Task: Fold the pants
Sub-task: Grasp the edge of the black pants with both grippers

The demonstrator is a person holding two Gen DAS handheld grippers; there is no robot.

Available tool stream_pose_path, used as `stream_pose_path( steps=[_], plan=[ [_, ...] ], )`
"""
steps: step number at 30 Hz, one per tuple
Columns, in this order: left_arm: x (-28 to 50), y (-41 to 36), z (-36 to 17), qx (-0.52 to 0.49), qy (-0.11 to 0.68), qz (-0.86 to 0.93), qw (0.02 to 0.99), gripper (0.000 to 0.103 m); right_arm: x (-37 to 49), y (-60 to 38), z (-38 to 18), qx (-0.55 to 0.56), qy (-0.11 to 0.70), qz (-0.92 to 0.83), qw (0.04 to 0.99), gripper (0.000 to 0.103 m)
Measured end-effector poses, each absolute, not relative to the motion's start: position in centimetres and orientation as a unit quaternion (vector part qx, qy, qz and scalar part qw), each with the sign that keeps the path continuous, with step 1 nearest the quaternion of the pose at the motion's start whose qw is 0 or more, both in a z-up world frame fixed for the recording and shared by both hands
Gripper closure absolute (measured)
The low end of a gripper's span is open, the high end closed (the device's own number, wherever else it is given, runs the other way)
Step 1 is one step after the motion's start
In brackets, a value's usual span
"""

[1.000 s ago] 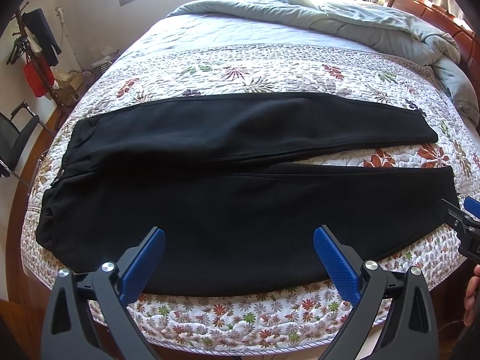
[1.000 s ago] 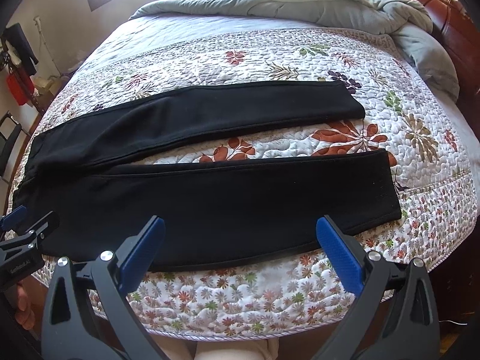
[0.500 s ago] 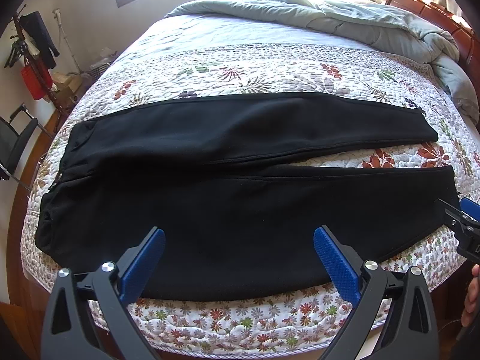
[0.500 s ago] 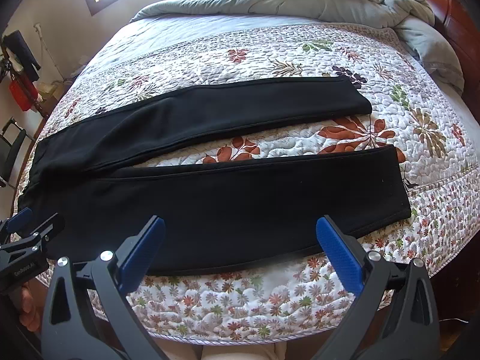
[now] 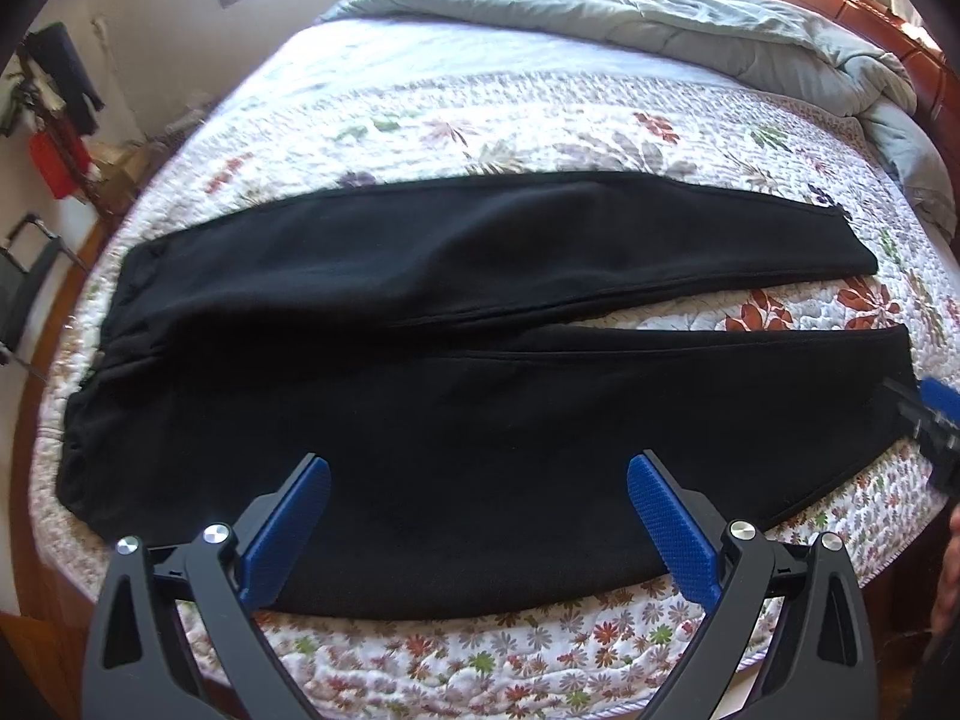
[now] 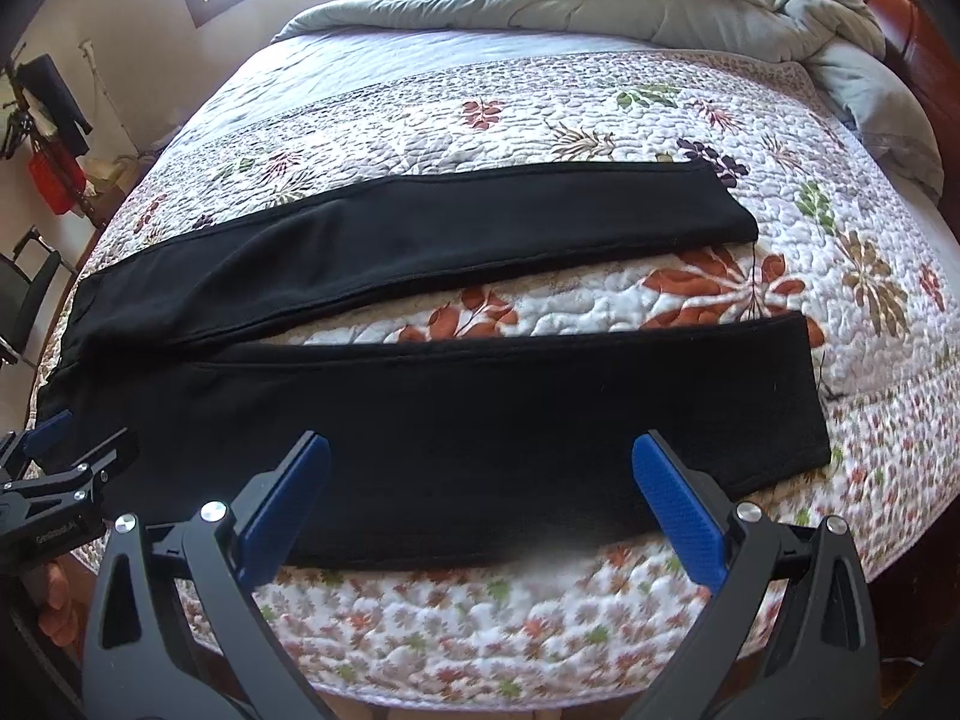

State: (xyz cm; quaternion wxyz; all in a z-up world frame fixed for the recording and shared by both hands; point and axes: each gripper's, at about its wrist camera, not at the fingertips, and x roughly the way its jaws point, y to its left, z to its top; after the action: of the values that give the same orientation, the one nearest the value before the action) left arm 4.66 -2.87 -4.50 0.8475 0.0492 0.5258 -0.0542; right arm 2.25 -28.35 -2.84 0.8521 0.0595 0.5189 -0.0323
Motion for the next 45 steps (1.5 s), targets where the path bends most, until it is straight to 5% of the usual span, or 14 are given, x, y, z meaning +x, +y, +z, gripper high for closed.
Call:
stream_pose_path(
  steps=[8, 22, 24, 26, 27, 29, 45],
  plan=[
    [11.9, -2.1, -4.6, 0.000, 0.496, -0.110, 0.861, 0.004, 12.4, -39.7, -3.0, 0.059, 0.522, -0.057, 0.849, 0.003],
    [26.8, -8.5, -7.4, 0.035, 0.550, -0.211, 0.807, 0.004, 25.0, -52.2, -12.5, 0.108, 0.617, -0.020, 0.779, 0.003],
    [27.7, -9.0, -8.0, 0.036, 0.552, -0.222, 0.803, 0.004, 25.0, -52.0, -12.3, 0.099, 0.607, -0.006, 0.788, 0.022],
    [28.3, -9.3, -8.5, 0.037, 0.555, -0.226, 0.800, 0.004, 25.1, -51.9, -11.7, 0.099, 0.603, 0.017, 0.791, 0.059],
    [28.7, -9.5, -8.8, 0.037, 0.557, -0.227, 0.798, 0.004, 25.1, -51.9, -11.4, 0.101, 0.605, 0.024, 0.790, 0.063],
    [29.3, -9.8, -9.3, 0.036, 0.558, -0.233, 0.796, 0.004, 25.0, -51.9, -10.6, 0.099, 0.602, 0.037, 0.791, 0.087],
    [31.8, -17.2, -10.2, 0.136, 0.520, -0.430, 0.726, 0.004, 19.7, -50.8, 1.8, 0.082, 0.461, 0.201, 0.861, 0.089]
  ],
)
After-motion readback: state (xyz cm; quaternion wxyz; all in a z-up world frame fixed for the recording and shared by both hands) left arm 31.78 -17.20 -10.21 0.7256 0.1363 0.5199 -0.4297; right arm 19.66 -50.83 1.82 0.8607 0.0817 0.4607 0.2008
